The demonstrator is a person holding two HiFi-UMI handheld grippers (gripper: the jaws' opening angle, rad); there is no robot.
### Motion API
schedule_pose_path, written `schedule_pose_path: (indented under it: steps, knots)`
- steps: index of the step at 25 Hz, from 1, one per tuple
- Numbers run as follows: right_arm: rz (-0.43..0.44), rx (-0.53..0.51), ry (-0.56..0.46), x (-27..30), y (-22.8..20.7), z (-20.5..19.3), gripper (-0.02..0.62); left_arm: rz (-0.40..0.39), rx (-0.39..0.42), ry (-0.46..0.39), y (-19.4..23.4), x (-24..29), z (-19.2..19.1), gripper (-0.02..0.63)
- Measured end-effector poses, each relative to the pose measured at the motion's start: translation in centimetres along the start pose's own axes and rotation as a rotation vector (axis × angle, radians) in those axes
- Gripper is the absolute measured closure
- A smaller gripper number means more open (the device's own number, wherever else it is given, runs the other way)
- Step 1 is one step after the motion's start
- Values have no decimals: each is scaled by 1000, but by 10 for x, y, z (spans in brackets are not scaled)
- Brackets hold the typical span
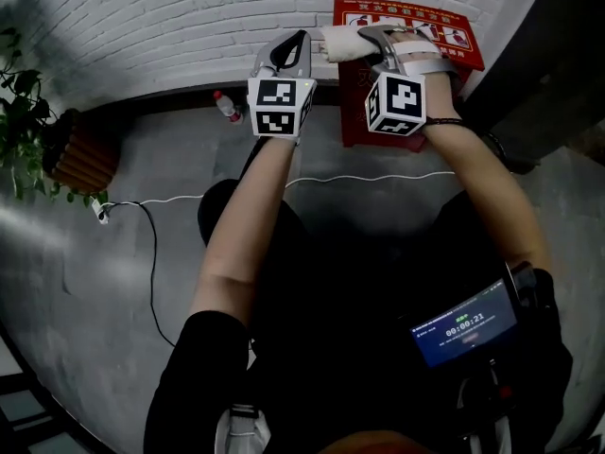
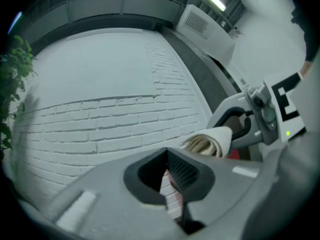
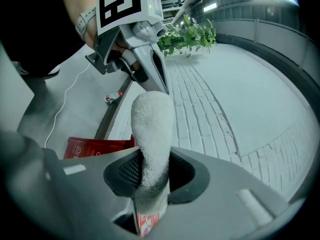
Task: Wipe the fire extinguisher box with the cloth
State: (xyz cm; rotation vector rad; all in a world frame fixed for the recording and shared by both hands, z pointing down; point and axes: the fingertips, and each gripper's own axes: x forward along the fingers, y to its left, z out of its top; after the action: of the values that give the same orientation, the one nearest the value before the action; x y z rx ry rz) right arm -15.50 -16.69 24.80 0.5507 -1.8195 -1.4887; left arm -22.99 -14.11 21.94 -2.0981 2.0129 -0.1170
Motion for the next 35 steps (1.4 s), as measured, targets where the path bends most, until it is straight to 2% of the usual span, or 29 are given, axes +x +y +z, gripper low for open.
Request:
schedule_pose_path:
  steps: [6, 11, 14, 19, 24, 27, 32, 35]
  knots:
    - [-20, 128, -46, 26, -3, 49, 495, 43, 11, 20, 48, -9, -17, 603]
    - [-41, 308, -92, 43, 0, 85, 494, 72, -9, 18, 81, -24, -27, 603]
    - [-40, 374, -96, 55, 10, 101, 494, 80, -14, 36, 93, -31, -45, 603]
    - [-40, 472, -78, 79, 18, 107, 494, 90, -43, 79, 115, -28, -80, 603]
    - [-46, 648, -107, 97, 35, 116, 494, 83, -62, 75, 124, -21, -105, 603]
    - [-66, 747, -130, 109, 40, 119, 494, 92, -99, 57, 131, -16, -114, 603]
    - [-107, 969, -156, 126, 43, 108, 492, 102, -149, 37, 138, -3, -124, 603]
    - [-133, 1118, -196, 137, 47, 105, 494, 124, -87, 30, 146, 7, -124, 603]
